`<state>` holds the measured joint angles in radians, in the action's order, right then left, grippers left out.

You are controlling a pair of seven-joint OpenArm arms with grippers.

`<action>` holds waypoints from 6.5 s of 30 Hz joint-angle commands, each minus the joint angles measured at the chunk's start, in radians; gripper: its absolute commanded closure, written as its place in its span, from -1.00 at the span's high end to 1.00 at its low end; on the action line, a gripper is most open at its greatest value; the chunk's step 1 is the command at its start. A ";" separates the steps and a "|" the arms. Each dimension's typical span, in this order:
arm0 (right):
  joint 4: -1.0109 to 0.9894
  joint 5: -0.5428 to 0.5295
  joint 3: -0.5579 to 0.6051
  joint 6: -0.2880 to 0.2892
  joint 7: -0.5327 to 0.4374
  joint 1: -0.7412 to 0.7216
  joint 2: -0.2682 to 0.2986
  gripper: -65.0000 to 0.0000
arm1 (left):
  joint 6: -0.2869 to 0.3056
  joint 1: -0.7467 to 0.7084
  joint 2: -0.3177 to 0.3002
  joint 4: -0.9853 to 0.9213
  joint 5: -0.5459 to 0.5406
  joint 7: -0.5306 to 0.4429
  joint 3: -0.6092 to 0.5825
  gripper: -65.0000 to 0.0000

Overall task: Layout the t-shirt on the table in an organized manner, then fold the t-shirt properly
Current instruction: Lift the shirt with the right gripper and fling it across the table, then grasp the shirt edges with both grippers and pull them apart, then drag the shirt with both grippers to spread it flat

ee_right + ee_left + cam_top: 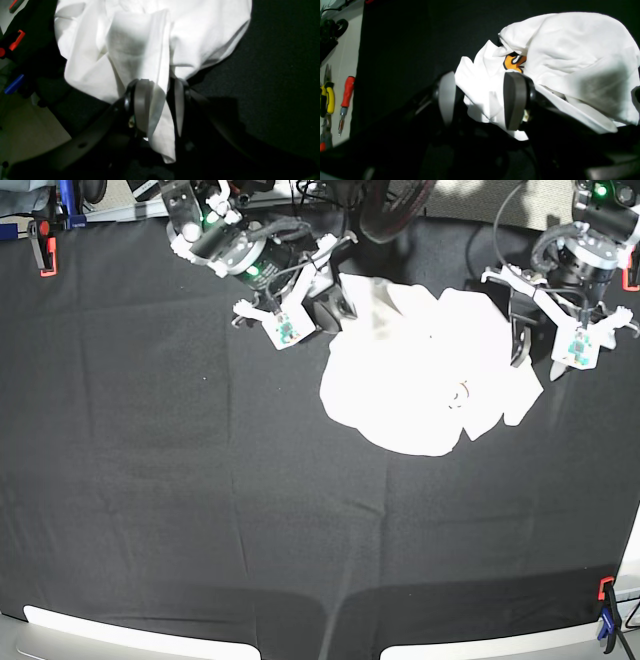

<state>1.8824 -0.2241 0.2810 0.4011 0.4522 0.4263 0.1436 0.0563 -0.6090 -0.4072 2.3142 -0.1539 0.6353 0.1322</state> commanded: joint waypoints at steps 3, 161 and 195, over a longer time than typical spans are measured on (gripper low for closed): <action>0.020 -0.015 0.001 0.007 -0.029 -0.005 -0.003 -0.52 | -0.004 0.000 -0.006 0.018 0.003 -0.024 0.005 -0.11; -0.846 0.243 -0.218 -0.088 0.043 -0.828 0.006 -1.00 | 0.278 0.710 0.384 -1.049 -0.235 0.175 0.004 -1.00; -0.846 0.246 -0.263 -0.272 0.071 -1.061 0.410 -1.00 | 0.274 0.962 0.129 -1.049 -0.149 0.117 0.004 -1.00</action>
<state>1.0210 0.0200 0.0231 0.1371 0.5438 -0.5987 0.5423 0.3359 0.3202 -0.2672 1.2495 -0.2947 0.7765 0.1322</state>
